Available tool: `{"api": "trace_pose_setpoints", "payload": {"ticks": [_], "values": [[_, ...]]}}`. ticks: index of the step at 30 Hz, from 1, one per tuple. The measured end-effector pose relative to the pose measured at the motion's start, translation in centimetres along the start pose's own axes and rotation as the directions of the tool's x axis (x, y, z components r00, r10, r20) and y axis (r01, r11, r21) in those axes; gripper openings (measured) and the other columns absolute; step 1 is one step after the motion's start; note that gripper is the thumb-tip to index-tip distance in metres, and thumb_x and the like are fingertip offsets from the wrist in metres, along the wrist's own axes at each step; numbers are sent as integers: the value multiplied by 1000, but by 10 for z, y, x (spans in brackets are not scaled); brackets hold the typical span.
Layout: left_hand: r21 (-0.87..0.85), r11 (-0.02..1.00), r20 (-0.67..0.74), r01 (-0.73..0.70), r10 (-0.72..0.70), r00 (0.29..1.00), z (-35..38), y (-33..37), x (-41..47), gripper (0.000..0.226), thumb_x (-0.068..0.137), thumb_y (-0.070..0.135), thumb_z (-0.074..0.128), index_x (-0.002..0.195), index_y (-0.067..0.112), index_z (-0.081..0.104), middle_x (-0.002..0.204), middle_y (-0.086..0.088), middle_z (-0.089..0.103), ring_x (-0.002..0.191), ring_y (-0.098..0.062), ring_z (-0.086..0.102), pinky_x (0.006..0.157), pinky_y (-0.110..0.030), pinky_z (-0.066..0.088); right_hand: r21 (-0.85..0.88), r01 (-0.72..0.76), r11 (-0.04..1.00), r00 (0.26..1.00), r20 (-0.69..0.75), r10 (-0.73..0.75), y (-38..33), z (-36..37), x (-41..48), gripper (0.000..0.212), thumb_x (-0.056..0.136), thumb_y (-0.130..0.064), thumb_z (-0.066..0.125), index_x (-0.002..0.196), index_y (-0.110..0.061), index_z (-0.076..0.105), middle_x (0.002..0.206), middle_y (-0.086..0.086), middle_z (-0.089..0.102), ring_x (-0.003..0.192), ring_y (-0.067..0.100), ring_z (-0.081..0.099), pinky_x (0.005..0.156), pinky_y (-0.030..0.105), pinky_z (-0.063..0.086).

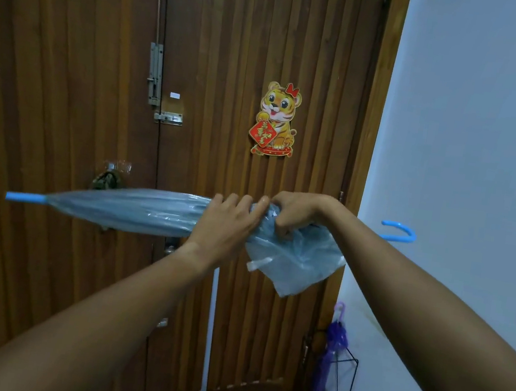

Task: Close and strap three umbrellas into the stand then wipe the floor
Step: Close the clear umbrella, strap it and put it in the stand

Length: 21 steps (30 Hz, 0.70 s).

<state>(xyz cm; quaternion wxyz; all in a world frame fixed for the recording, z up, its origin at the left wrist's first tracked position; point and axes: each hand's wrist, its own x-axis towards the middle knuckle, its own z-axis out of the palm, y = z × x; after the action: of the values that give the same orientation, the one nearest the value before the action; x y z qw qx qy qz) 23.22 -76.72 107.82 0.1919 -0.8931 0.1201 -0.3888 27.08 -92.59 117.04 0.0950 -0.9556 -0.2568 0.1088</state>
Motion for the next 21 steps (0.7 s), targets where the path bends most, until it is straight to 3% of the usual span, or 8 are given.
{"api": "trace_pose_setpoints", "payload": {"ticks": [2, 4, 6, 9, 10, 11, 15, 21], "values": [[-80, 994, 73, 76, -71, 995, -6, -1, 4, 53, 85, 28, 68, 129, 16, 42, 107, -4, 66, 93, -26, 66, 73, -37, 48, -51, -28, 998, 998, -62, 25, 0, -3, 3, 47, 79, -16, 74, 124, -17, 62, 118, 9, 67, 105, 24, 66, 93, 44, 56], [-168, 960, 149, 223, -199, 969, -6, -3, 4, 34, 84, 33, 65, 111, 17, 50, 98, -2, 68, 84, -28, 66, 67, -35, 44, -169, -84, 982, 952, -306, 29, 3, 0, 7, 57, 78, -33, 79, 132, -27, 59, 131, 3, 63, 124, 25, 54, 112, 64, 33], [-245, 890, 225, 384, -333, 916, 1, -4, 2, 28, 81, 39, 65, 99, 19, 56, 97, -4, 69, 81, -29, 65, 66, -34, 43, -229, -116, 967, 793, -607, -49, 8, 9, 9, 68, 77, -55, 75, 138, -34, 54, 142, -1, 54, 138, 27, 38, 115, 70, 17], [-385, 679, 370, 626, -508, 778, 13, -7, -1, 37, 78, 42, 68, 105, 17, 62, 104, -7, 67, 96, -34, 65, 72, -35, 45, -63, 12, 998, 421, -905, -62, 11, 32, 14, 58, 80, -65, 63, 128, -32, 62, 128, -3, 55, 121, 19, 43, 102, 46, 44], [-425, 612, 408, 667, -528, 745, 16, -8, -1, 40, 78, 40, 70, 109, 16, 62, 104, -7, 65, 99, -34, 64, 72, -34, 44, 16, 81, 997, 325, -946, -11, 11, 38, 15, 49, 82, -62, 62, 120, -30, 65, 117, -4, 56, 110, 16, 46, 91, 38, 49], [-454, 564, 433, 689, -537, 724, 17, -9, 0, 42, 78, 38, 72, 111, 15, 61, 102, -6, 63, 98, -32, 63, 71, -33, 43, 98, 149, 984, 300, -953, 50, 11, 44, 17, 40, 84, -57, 63, 111, -28, 66, 107, -5, 56, 101, 14, 50, 81, 35, 52], [-528, 445, 457, 723, -569, 684, 23, -6, 6, 43, 77, 32, 78, 111, 16, 59, 96, -1, 61, 83, -21, 59, 63, -32, 48, 388, 214, 896, 618, -764, 183, 5, 59, 23, 33, 88, -53, 65, 79, -21, 67, 79, -8, 66, 75, 11, 64, 68, 34, 56], [-559, 397, 449, 728, -593, 669, 19, 1, 9, 49, 65, 36, 75, 107, 19, 56, 96, -3, 64, 86, -27, 65, 72, -38, 59, 344, 214, 914, 641, -755, 135, 0, 63, 29, 37, 85, -56, 69, 69, -23, 66, 67, -10, 65, 68, 7, 64, 56, 24, 43]]}}
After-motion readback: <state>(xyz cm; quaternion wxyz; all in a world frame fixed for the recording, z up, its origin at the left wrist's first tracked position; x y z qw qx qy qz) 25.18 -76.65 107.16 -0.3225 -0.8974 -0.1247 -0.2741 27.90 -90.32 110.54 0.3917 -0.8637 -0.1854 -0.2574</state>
